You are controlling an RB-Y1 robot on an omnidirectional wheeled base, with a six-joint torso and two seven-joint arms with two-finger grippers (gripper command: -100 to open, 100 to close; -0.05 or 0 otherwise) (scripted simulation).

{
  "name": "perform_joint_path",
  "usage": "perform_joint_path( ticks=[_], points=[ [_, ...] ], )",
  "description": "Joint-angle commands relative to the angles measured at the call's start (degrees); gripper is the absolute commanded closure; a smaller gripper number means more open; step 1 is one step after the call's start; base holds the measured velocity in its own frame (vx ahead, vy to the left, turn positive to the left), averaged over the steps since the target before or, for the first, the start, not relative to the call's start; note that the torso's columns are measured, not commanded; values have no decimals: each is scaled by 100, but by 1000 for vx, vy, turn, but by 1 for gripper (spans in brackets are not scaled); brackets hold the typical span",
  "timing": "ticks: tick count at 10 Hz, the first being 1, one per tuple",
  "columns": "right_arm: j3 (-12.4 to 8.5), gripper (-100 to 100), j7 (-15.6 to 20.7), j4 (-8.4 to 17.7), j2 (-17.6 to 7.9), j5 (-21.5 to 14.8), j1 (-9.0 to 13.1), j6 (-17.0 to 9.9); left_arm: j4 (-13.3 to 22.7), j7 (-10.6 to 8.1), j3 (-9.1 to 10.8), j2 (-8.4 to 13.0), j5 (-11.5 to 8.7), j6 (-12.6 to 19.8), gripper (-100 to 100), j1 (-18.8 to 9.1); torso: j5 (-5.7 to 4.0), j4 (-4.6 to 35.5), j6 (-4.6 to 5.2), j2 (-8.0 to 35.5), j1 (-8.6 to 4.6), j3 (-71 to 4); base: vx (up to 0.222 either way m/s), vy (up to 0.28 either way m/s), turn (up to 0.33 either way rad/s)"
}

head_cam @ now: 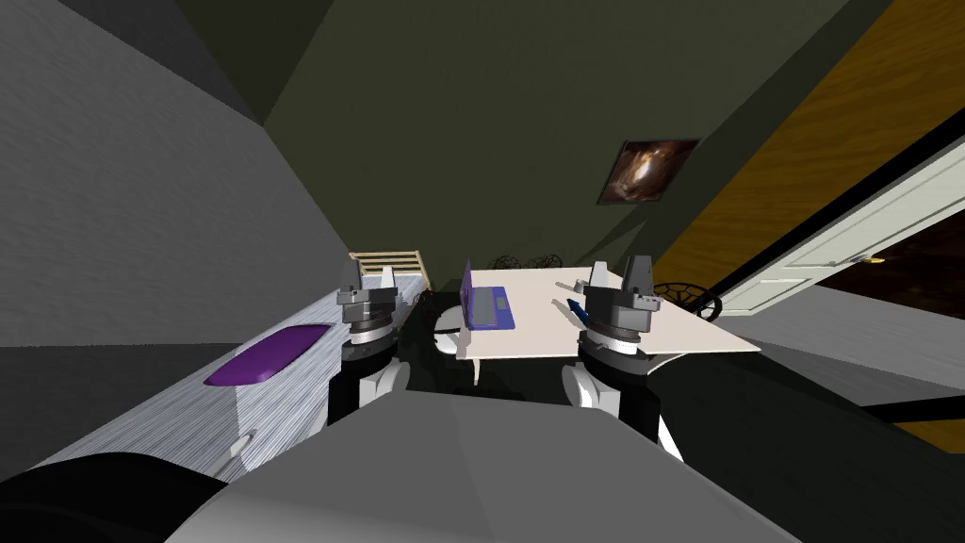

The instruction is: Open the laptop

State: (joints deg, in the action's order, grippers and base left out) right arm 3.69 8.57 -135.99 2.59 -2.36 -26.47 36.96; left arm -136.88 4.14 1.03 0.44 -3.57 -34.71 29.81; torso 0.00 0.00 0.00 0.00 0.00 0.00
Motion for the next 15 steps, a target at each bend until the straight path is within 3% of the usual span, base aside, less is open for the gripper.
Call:
perform_joint_path(
  ticks=[1, 9, 10, 13, 14, 15],
  points=[
    [0, 0, 0, 0, 0, 0, 0, 0, 0, 0, 0, 0, 0, 0, 0, 0, 0, 235, 0, 232, 0, -467, 0, 0, 0],
    [0, 0, 0, -2, 0, 0, 0, 0, -2, 0, 0, 0, 0, 0, 0, 0, 0, 3537, 0, 3539, 0, -7073, 0, 0, 0],
    [0, 0, 0, -2, 0, 0, 0, 0, -15, 19, 22, 213, 13, 115, -100, -26, 0, 3960, 0, 3962, 0, -7919, -27, 1, 20],
    [0, 0, 0, 2, 0, 0, 0, 0, -65, 89, 104, 664, 65, 540, -100, -128, 0, 4225, 0, 4235, 0, -8443, -67, -6, 19],
    [0, 0, 0, 2, 0, 0, 0, 0, -65, 89, 104, 664, 65, 563, -100, -128, -1, 4228, 0, 4231, -5, -8453, -39, -14, 4],
    [0, 0, 0, 1, 0, 0, 0, 0, -87, 120, 142, 818, 90, 774, -100, -177, -1, 4226, 0, 4219, -4, -8462, -26, -9, 6]
  ],
)
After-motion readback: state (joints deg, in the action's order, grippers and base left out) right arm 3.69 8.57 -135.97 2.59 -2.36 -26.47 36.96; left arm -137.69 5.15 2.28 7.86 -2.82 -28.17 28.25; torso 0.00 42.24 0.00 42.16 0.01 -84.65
